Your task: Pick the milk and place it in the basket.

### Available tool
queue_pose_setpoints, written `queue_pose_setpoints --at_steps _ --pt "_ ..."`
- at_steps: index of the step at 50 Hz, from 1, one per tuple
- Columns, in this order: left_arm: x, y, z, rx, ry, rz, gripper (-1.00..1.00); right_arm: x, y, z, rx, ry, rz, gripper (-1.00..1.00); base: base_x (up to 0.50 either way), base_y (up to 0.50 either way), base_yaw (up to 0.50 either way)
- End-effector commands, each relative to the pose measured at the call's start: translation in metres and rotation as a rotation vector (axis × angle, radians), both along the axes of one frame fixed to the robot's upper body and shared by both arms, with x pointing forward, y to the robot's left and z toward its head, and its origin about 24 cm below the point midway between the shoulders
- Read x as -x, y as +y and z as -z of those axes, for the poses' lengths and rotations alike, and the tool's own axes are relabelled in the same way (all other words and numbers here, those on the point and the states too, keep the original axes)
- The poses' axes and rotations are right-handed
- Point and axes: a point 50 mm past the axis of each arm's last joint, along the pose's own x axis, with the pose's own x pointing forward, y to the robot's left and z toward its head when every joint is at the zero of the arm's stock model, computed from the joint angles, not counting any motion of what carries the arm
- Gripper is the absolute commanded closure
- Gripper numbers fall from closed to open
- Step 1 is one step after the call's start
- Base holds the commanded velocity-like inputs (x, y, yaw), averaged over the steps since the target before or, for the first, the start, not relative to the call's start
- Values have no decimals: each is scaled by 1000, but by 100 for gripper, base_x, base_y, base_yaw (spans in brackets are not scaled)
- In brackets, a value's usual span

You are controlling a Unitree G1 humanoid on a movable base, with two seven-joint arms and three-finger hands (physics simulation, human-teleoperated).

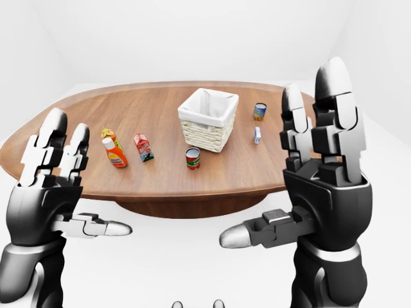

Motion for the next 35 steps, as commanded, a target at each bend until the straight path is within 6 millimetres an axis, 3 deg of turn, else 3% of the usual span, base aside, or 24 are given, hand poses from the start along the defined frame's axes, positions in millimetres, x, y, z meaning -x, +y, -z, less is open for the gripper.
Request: queue_pose_setpoints --at_steps 1,35 --pt "9 -2 -9 -32 -47 6 -100 16 -2 -15 -35 -105 -26 -100 0 0 0" --pt "10 -4 -5 -42 -24 11 -100 21 -4 -20 -61 -122 -41 -100 3 0 0"
